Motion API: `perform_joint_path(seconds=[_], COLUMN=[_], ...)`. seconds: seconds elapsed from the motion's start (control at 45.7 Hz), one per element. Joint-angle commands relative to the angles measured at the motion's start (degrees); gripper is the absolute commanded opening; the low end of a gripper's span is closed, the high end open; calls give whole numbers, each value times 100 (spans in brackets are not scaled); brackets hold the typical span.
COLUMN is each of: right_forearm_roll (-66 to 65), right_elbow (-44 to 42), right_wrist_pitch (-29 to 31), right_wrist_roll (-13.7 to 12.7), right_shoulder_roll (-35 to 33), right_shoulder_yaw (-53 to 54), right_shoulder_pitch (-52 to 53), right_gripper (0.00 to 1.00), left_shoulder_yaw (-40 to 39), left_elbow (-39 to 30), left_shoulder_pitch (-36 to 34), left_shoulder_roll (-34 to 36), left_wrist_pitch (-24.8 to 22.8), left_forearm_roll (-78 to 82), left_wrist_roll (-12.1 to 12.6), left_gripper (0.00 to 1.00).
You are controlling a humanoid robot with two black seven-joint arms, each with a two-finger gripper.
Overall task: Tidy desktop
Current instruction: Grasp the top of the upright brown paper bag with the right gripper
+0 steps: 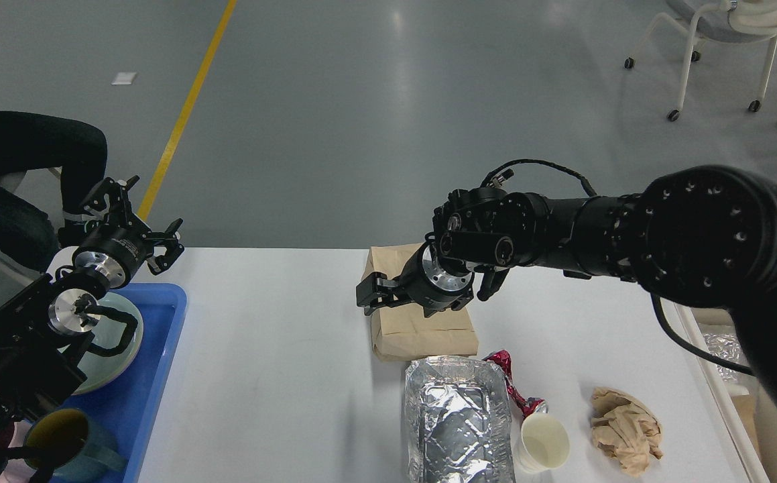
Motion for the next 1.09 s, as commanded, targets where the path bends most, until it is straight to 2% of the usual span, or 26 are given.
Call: perform_joint_path(seconds=[0.0, 0.328, 0.46, 1.073], right_forearm_roll=[-16, -68, -68, -366], right_elbow=[-186, -546, -572, -783], right_wrist_pitch=[0, -140, -386, -483], right_wrist_roll=[3, -6, 3, -6], right_shoulder_roll=[100, 91, 91, 91], right_shoulder_yaw=[-8, 0, 0, -52], right_shoulder_pitch=[-282, -818, -906, -1196], right_gripper=[100, 100, 100, 100], left_shoulder_yaw=[0, 0, 0, 0], left_elbow=[1, 1, -7, 1], left_shoulder_pitch=[-9, 0, 0, 0], left_shoulder_roll=[0, 0, 0, 0], left_wrist_pitch=[0, 0, 0, -9], left_forearm_roll=[0, 0, 0, 0], left_wrist_roll=[0, 0, 0, 0], left_gripper=[97, 97, 97, 97])
